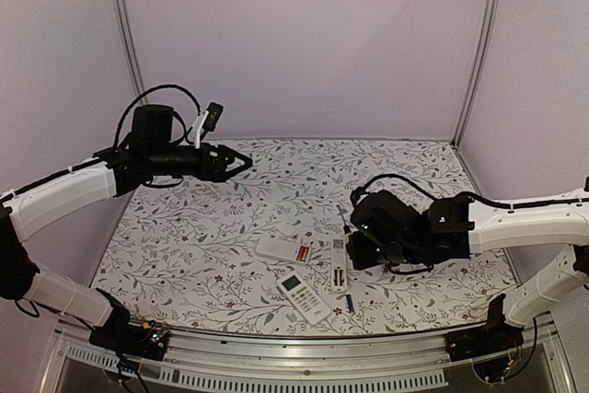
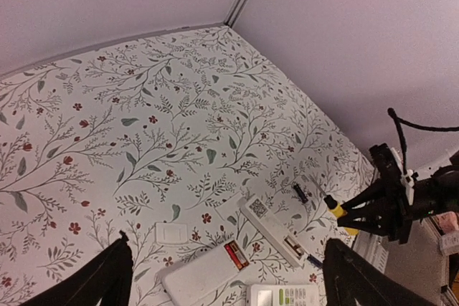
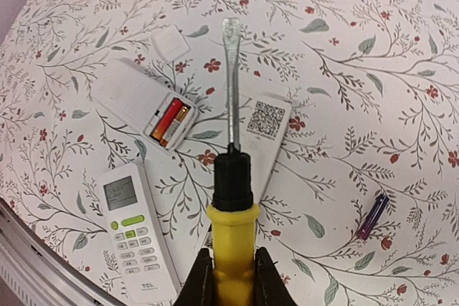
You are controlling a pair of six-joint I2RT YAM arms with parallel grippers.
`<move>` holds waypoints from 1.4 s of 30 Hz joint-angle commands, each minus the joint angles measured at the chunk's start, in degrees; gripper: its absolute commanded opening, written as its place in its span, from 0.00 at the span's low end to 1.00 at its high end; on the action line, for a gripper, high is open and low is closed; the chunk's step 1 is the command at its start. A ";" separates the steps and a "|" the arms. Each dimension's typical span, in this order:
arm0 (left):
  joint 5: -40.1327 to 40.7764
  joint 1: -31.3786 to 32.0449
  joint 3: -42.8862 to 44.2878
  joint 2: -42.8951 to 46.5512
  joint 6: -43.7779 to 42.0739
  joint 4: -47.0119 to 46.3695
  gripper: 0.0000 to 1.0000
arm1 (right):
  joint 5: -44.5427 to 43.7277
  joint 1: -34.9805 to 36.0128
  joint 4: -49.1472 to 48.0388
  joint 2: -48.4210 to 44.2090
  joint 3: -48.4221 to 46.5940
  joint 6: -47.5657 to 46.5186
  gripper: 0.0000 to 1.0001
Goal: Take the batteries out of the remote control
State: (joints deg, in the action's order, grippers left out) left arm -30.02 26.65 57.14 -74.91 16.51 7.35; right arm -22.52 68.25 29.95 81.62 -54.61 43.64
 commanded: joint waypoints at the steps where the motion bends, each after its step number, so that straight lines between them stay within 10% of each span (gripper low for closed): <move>1: -6.76 2.46 -0.78 0.94 -0.23 -2.27 0.91 | -2.42 -0.21 -3.43 -2.70 -4.34 -9.28 0.00; 19: -22.32 6.36 -2.42 -5.87 7.31 -11.17 0.89 | 7.36 0.69 -12.53 10.75 -19.38 -30.36 0.00; 37: -26.49 6.26 -3.92 -9.45 14.15 -16.58 0.07 | 3.35 2.15 -12.73 13.92 -21.98 -30.60 0.00; 42: -26.16 6.13 -3.83 -8.87 14.45 -16.09 0.00 | -0.12 2.15 -12.70 13.11 -21.08 -29.47 0.00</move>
State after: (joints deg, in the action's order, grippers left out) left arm -55.81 32.40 53.47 -84.09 31.27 -8.54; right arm -18.06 70.28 17.56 94.85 -74.78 12.60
